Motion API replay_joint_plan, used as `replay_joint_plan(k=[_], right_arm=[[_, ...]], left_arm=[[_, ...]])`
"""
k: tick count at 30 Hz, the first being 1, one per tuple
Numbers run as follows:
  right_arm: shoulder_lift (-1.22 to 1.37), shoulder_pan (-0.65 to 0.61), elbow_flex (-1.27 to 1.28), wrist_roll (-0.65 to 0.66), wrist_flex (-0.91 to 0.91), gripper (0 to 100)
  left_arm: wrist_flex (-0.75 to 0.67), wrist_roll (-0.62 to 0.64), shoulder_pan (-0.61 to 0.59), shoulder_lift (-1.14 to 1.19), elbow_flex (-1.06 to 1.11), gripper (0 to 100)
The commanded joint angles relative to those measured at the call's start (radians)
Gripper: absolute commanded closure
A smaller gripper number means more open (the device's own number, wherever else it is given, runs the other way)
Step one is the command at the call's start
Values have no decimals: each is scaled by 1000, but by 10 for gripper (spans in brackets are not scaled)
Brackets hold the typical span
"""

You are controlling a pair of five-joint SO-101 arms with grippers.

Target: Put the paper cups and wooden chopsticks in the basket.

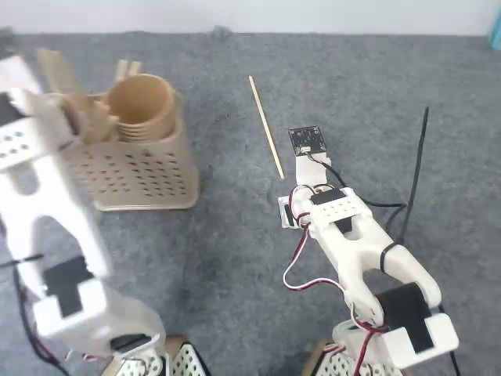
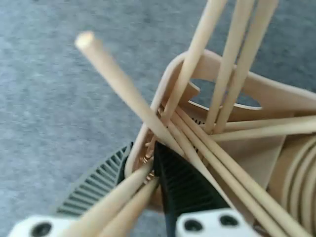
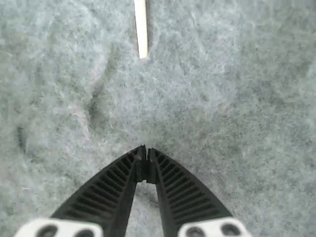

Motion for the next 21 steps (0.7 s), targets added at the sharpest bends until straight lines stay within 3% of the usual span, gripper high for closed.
replay_joint_plan(k=[1, 8, 13, 19, 21], right_arm=[[-59, 7, -3, 15, 4, 991], [-59, 7, -3, 15, 4, 991], [-59, 7, -3, 15, 4, 991], [-59, 7, -3, 15, 4, 991], [-59, 7, -3, 15, 4, 991]], left_arm=[[-94, 60, 132, -192, 196, 988], [-351, 164, 299, -430, 561, 988], [-479, 235, 308, -523, 685, 988], [-494, 247, 264, -592, 691, 984], [-471, 198, 270, -624, 690, 935]])
